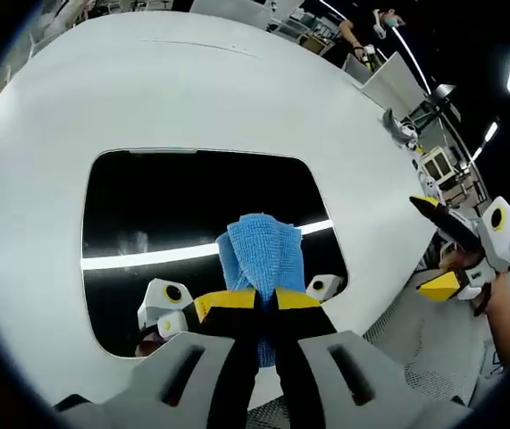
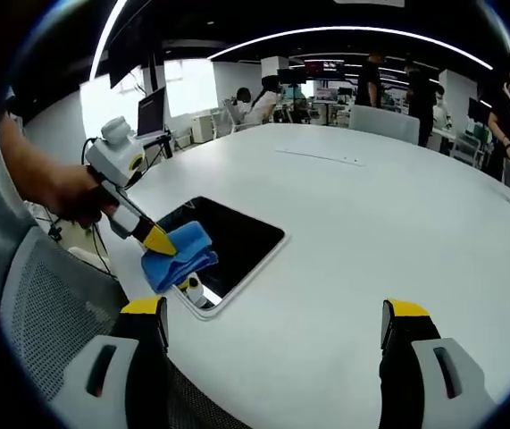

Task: Wipe the mirror surface with the cleaning cloth until all visible marks leave the cleaned area.

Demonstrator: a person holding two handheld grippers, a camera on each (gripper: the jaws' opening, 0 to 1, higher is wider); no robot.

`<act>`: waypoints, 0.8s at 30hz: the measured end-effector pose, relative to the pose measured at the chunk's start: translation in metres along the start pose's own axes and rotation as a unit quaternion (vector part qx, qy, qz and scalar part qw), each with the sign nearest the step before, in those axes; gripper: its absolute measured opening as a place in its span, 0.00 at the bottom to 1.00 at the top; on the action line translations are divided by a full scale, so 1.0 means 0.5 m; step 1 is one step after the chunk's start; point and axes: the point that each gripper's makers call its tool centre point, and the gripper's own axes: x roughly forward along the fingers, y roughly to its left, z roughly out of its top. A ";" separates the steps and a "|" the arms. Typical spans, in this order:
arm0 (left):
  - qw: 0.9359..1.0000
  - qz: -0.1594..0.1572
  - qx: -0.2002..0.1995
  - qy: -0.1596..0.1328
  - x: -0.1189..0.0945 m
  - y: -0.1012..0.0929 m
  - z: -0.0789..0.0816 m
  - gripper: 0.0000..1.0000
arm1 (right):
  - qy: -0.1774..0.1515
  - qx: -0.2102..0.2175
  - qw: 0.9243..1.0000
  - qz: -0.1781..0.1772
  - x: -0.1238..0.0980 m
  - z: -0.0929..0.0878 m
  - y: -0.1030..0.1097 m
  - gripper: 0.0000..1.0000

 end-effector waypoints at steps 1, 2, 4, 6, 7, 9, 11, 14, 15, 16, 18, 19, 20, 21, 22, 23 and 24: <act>1.000 -0.001 0.002 0.001 0.002 -0.004 -0.001 0.02 | 0.000 0.000 1.000 0.000 0.000 0.000 0.000 0.98; 1.000 -0.002 0.003 0.002 0.004 -0.008 -0.001 0.02 | 0.000 0.000 1.000 -0.001 0.000 0.000 -0.001 0.98; 1.000 -0.004 0.006 0.004 0.008 -0.018 -0.004 0.02 | -0.001 0.001 1.000 0.001 -0.001 0.001 0.001 0.98; 1.000 -0.005 0.011 0.006 0.011 -0.027 -0.006 0.02 | 0.000 -0.001 1.000 0.002 0.000 0.000 0.002 0.98; 1.000 -0.006 0.013 0.008 0.013 -0.031 -0.007 0.03 | 0.001 -0.002 1.000 0.003 0.000 -0.001 0.004 0.98; 1.000 -0.009 0.019 0.010 0.016 -0.038 -0.009 0.03 | 0.004 -0.010 1.000 0.006 0.002 -0.004 0.006 0.98; 1.000 -0.008 0.027 0.011 0.018 -0.046 -0.011 0.03 | 0.004 -0.012 1.000 0.007 0.001 -0.003 0.008 0.98; 0.999 -0.011 0.027 0.012 0.023 -0.054 -0.011 0.03 | 0.002 -0.012 1.000 0.007 0.001 -0.001 0.007 0.98; 0.999 -0.012 0.032 0.012 0.025 -0.059 -0.013 0.03 | 0.001 -0.012 1.000 0.007 0.000 -0.001 0.007 0.98; 0.999 -0.010 0.033 0.012 0.026 -0.061 -0.013 0.03 | 0.001 -0.012 1.000 0.007 0.000 -0.001 0.007 0.98; 0.999 -0.013 0.032 0.013 0.030 -0.067 -0.012 0.03 | -0.001 -0.015 1.000 0.008 0.000 0.001 0.009 0.98; 0.999 -0.013 0.034 0.014 0.031 -0.069 -0.012 0.03 | -0.001 -0.016 1.000 0.008 0.000 0.001 0.009 0.98; 0.999 -0.013 0.035 0.015 0.032 -0.071 -0.011 0.03 | -0.001 -0.017 1.000 0.009 0.001 0.001 0.009 0.98; 0.999 -0.014 0.034 0.016 0.035 -0.073 -0.010 0.03 | -0.001 -0.018 1.000 0.009 0.002 0.001 0.010 0.98; 0.999 -0.015 0.032 0.016 0.036 -0.075 -0.010 0.03 | -0.001 -0.017 1.000 0.010 0.002 0.001 0.010 0.98; 0.999 -0.015 0.031 0.017 0.038 -0.077 -0.010 0.03 | -0.001 -0.017 1.000 0.010 0.002 0.001 0.011 0.98; 0.999 -0.015 0.030 0.018 0.039 -0.080 -0.009 0.03 | 0.000 -0.016 1.000 0.011 0.002 0.000 0.011 0.98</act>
